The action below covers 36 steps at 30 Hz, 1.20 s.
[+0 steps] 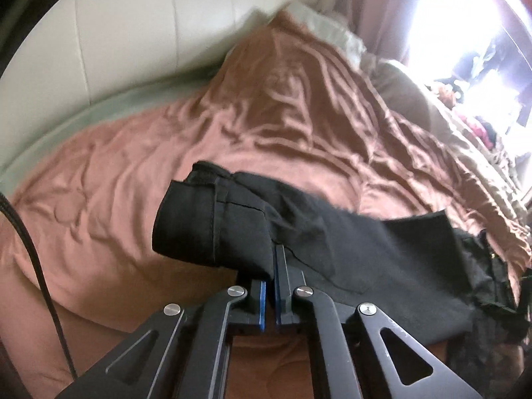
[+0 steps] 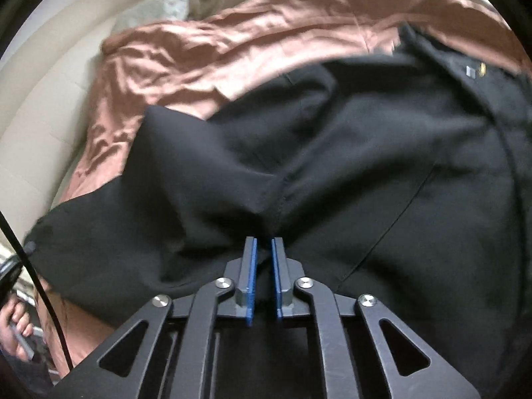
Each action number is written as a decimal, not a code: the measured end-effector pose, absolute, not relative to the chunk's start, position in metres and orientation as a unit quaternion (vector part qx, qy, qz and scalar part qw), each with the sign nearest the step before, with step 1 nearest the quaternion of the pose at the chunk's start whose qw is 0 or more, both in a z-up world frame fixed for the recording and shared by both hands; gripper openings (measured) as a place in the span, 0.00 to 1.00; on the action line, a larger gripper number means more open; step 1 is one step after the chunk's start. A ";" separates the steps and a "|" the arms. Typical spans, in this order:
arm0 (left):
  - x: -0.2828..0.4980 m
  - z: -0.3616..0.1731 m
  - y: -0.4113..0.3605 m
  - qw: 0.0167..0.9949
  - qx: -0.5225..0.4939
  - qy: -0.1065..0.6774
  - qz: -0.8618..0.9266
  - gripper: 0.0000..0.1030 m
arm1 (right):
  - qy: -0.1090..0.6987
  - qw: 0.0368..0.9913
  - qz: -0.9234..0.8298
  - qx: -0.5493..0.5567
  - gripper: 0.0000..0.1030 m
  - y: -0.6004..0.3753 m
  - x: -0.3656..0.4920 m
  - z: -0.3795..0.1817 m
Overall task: Fold large clothes
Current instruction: 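Reach the left tool to the black jacket's sleeve cuff and grasp it, then lift the sleeve with the left tool and lay it across the jacket body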
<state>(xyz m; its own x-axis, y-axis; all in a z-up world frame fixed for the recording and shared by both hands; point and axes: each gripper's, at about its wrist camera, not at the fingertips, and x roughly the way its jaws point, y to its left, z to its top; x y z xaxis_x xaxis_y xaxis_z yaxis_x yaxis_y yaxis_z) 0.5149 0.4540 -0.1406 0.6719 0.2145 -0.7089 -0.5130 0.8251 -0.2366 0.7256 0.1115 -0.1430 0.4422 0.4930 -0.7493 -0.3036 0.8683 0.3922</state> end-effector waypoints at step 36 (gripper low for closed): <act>0.573 0.136 0.130 0.979 -0.056 0.196 -0.024 0.02 | 0.353 0.906 0.177 0.155 0.62 -0.156 0.505 -0.035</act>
